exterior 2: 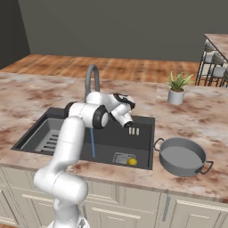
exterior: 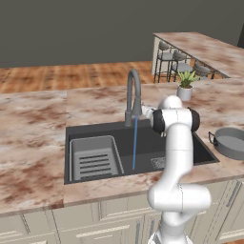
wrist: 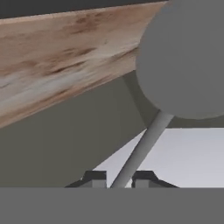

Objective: Dump the lemon from the pot into the sink. Then turn on the water and wash the lemon. Then turn off the water and put the lemon back in the pot.

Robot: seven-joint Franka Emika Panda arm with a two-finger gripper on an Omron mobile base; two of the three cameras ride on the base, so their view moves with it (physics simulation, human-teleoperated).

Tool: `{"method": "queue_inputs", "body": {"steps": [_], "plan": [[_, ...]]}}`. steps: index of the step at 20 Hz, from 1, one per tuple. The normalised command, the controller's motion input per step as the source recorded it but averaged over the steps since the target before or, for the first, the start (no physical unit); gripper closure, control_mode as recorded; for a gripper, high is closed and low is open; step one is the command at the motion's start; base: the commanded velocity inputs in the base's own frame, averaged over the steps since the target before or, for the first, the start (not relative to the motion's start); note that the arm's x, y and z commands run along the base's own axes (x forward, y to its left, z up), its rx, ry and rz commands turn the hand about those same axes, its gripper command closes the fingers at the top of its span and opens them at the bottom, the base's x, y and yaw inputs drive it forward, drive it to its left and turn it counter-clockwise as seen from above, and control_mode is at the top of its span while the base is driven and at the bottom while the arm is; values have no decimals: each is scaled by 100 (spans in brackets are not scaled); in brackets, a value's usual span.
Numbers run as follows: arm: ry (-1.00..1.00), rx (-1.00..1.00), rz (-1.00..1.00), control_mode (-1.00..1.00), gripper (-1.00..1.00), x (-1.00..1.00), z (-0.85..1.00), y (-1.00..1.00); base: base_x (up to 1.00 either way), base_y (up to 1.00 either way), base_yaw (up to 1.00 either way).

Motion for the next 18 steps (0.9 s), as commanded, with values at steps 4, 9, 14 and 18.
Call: {"method": "queue_inputs", "body": {"steps": [4, 9, 14, 18], "plan": [[21, 0, 0, -100, 100, 0, 82, -8, 0, 0, 0], [32, 0, 0, -100, 100, -11, 49, -74, 0, 0, 0], [32, 0, 0, -100, 100, -23, 55, -99, 0, 0, 0], [28, 0, 0, -100, 100, -31, 46, -100, 0, 0, 0]]}}
